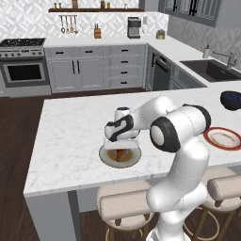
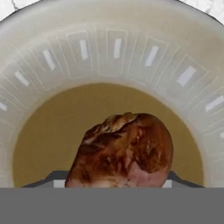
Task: Pick the chicken drumstick and sweet potato from their plates and place them in the bowl. Then put the bowl in the fridge.
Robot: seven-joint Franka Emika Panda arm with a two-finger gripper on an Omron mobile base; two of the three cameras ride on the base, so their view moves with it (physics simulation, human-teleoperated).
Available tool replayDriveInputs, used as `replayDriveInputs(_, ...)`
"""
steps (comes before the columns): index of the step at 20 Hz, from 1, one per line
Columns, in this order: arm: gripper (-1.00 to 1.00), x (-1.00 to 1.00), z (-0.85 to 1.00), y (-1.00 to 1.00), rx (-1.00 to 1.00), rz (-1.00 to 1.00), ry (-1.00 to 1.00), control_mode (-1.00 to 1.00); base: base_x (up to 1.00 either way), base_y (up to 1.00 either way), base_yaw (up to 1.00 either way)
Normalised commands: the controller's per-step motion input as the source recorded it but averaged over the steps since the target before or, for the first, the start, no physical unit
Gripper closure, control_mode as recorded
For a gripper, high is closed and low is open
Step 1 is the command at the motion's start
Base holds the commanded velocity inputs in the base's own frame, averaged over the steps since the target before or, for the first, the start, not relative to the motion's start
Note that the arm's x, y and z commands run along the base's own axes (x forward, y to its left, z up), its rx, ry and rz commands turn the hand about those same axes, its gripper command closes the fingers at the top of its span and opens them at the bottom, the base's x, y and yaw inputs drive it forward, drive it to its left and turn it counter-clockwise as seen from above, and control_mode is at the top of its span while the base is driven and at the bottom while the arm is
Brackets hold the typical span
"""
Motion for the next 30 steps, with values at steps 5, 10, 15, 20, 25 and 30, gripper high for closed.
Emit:
replayDriveInputs(5, 1.0, -0.28, 0.44, -0.02, 0.0, 0.0, -0.04, -1.0, 0.0, 0.0, 0.0)
replayDriveInputs(10, 1.0, -0.5, 1.0, -0.24, 0.0, 0.0, -0.1, -1.0, 0.0, 0.0, 0.0)
replayDriveInputs(15, 1.0, -0.23, 0.64, -0.74, 0.0, 0.01, 0.0, -1.0, 0.0, 0.0, 0.0)
replayDriveInputs(20, 1.0, -0.06, 0.4, -0.78, -0.01, 0.05, 0.0, -1.0, 0.0, 0.0, 0.0)
replayDriveInputs(25, 1.0, 0.03, 0.14, -0.85, -0.02, 0.12, 0.01, -1.0, 0.0, 0.0, 0.0)
replayDriveInputs(30, 1.0, 0.44, 0.0, -0.69, 0.0, 0.23, 0.06, -1.0, 0.0, 0.0, 0.0)
